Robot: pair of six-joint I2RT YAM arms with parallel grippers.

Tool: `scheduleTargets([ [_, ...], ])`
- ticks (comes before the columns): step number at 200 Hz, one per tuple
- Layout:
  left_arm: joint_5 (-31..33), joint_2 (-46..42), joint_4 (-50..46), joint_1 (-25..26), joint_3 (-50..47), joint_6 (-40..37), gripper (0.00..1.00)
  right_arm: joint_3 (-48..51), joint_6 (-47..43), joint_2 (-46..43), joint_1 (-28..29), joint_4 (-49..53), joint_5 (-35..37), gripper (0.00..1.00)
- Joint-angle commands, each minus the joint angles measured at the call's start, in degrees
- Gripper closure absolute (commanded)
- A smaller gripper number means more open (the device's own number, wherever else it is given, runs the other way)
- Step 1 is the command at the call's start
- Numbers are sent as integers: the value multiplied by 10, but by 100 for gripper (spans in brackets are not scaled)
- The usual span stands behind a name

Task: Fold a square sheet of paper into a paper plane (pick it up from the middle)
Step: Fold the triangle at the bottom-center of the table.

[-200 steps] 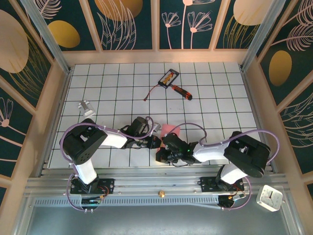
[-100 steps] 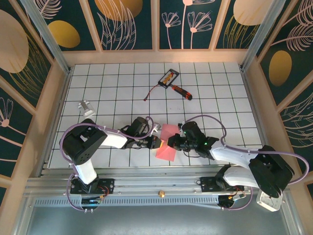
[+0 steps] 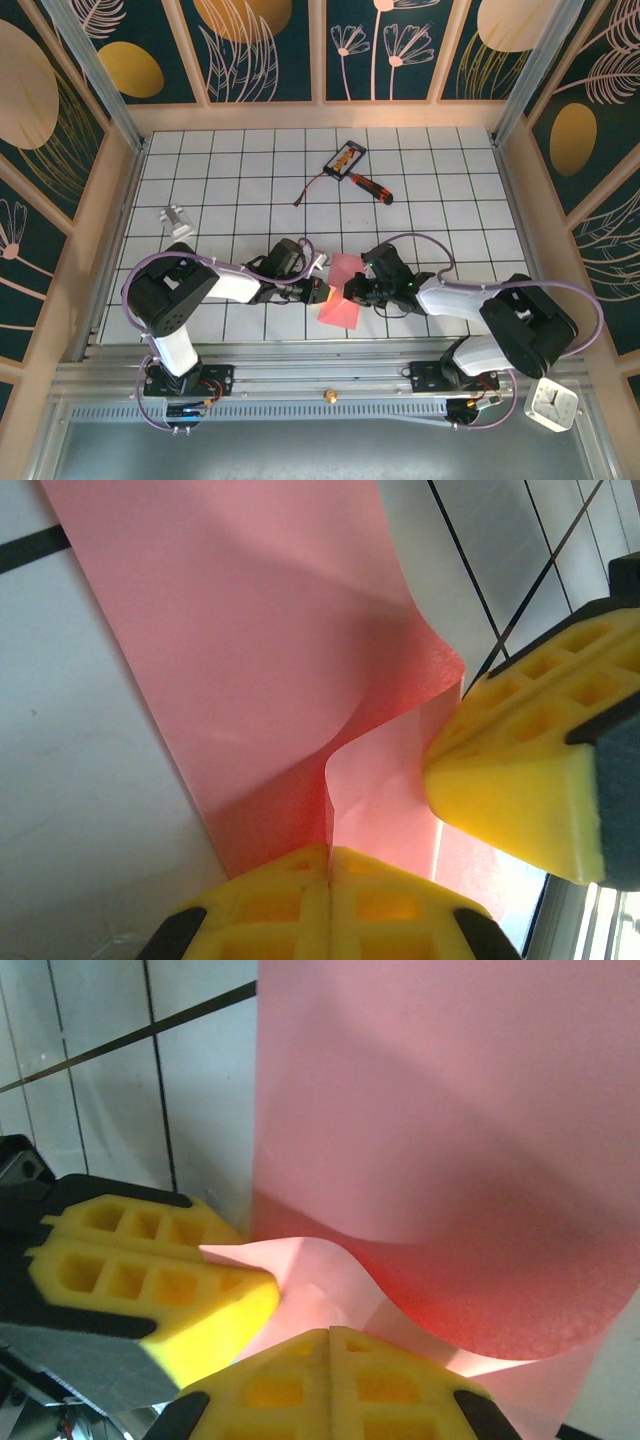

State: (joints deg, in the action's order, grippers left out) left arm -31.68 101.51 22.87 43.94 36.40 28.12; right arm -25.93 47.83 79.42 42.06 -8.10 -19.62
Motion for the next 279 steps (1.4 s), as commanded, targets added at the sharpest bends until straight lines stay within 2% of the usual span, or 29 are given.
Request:
scheduleTargets([
  [1, 94, 44, -83, 1, -13, -18, 100, -7, -22, 13, -12, -10, -5, 100],
  [117, 101, 24, -92, 1, -7, -16, 100, 46, -50, 30, -37, -10, -3, 100],
  [145, 110, -11, -115, 1, 5, -10, 79, 52, -55, 30, -41, -5, -2, 100],
  [163, 120, -57, -124, 1, 4, 3, 69, 54, -59, 30, -41, -3, -2, 100],
  [181, 127, -106, -129, 1, -7, 32, 62, 53, -60, 32, -42, -1, -2, 100],
  [196, 127, -148, -129, 2, -26, 67, 60, 50, -61, 34, -42, 1, -2, 100],
  [208, 121, -177, -124, 8, -45, 96, 64, 49, -63, 33, -42, 4, -2, 100],
  [230, 95, -203, -81, 30, -69, 143, 88, 47, -68, 32, -44, 11, -1, 100],
  [246, 76, -183, -57, 49, -58, 159, 100, 46, -73, 33, -47, 14, -1, 100],
  [279, 53, -113, -18, 73, -16, 182, 100, 45, -74, 30, -51, 20, 0, 100],
])
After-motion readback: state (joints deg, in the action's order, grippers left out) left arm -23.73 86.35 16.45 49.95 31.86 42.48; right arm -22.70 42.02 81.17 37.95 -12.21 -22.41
